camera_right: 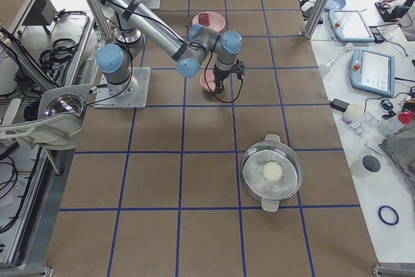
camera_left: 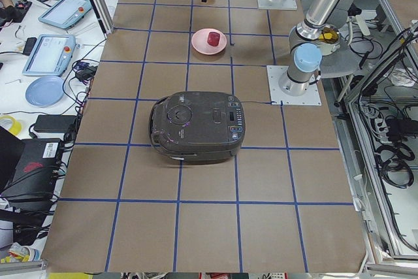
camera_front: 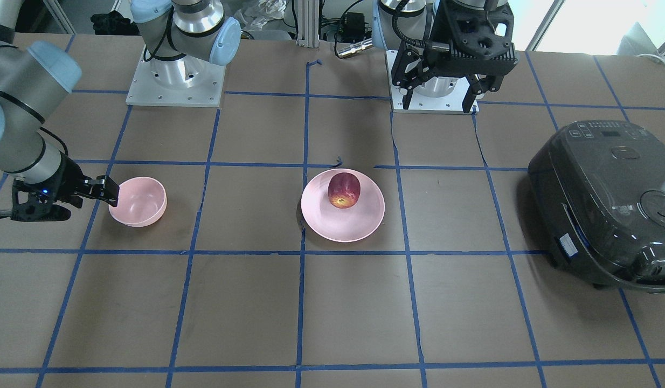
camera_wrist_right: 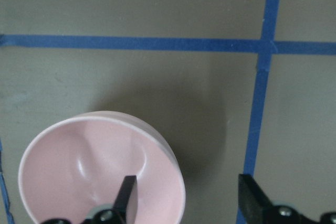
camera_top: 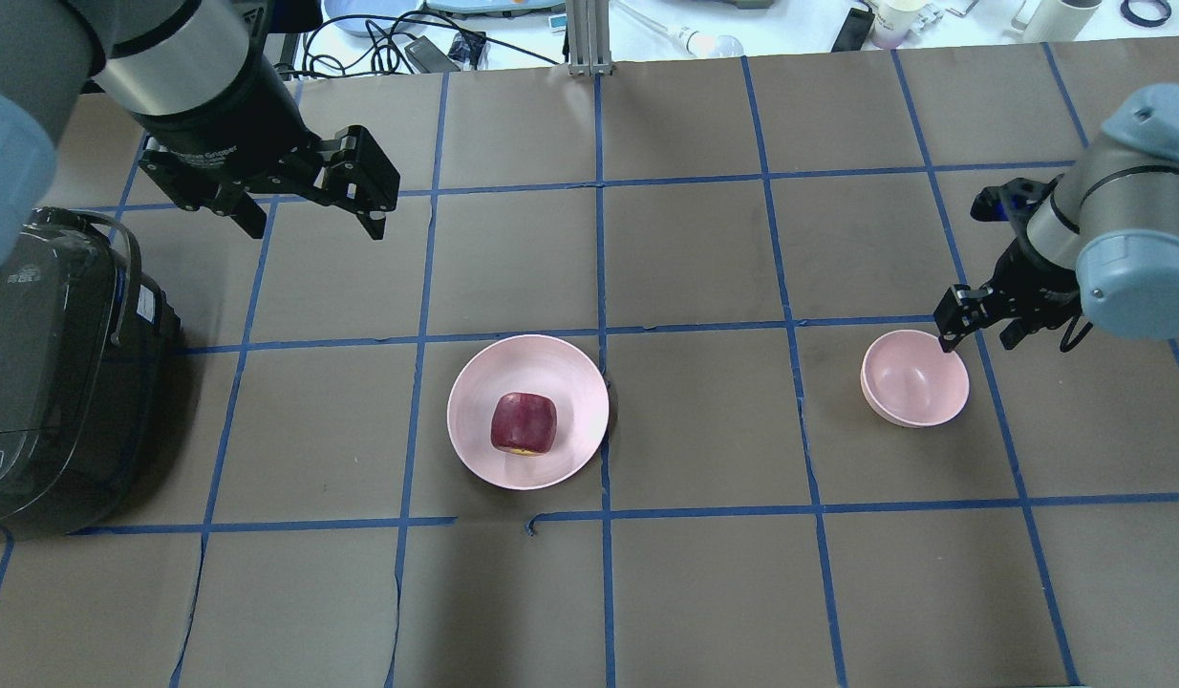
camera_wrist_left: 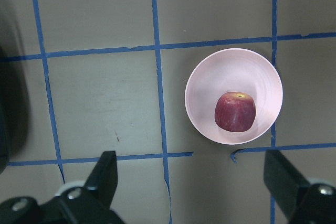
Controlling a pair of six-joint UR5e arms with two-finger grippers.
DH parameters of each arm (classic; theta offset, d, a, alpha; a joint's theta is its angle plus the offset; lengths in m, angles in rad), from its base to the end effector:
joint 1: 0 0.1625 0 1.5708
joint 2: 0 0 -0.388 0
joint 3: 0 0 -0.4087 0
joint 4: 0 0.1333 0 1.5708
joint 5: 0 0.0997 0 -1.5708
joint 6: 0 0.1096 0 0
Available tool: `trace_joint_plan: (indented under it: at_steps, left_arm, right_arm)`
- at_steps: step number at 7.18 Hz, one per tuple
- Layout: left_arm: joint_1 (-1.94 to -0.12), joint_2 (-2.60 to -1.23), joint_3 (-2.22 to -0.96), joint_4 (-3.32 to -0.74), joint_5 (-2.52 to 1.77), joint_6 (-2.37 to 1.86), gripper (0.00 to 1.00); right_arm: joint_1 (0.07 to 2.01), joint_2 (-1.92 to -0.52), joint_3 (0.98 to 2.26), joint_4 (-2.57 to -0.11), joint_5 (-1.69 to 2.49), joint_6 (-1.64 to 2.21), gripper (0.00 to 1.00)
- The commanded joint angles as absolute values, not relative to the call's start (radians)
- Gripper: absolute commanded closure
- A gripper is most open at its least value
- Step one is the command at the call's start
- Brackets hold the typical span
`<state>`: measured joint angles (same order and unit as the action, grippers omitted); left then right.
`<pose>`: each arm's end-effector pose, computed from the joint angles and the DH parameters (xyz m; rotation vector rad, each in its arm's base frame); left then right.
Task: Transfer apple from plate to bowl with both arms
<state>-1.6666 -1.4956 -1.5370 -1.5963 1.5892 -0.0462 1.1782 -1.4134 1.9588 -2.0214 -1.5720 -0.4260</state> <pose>-0.1771 -0.4708 0.4930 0.0763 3.1254 -0.1323 -0.0679 -0.5121 0.2151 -0.0519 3.1016 0.1357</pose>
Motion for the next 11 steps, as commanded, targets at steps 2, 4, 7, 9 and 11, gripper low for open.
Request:
trace_joint_plan:
  at_steps: [2,4,7,9,11]
  left_arm:
    - [-1.663,-1.496,-1.537,-1.595,1.588,-0.046,0.00]
    - [-1.660,-1.494,-1.537,-1.595,1.585,-0.045,0.00]
    - [-1.657,-1.496,-1.537,-1.597,1.585,-0.044,0.00]
    - [-1.649,-1.499,-1.537,-1.592,1.582,-0.041,0.00]
    - [-1.641,-1.502,-1.537,-1.594,1.580,-0.041,0.00]
  right_arm:
    - [1.286,-1.531,1.675,-1.643,-1.565,-0.289,0.00]
    - [1.440,-1.532,1.565,-1.519,-1.575,-0.096,0.00]
    - [1.572,-1.528,1.555,-1.525,-1.572,-0.020,0.00]
    - [1.572,-1.538,1.555,-1.514,-1.574,-0.017,0.00]
    - [1.572,-1.554,1.559,-1.516,-1.575,-0.017,0.00]
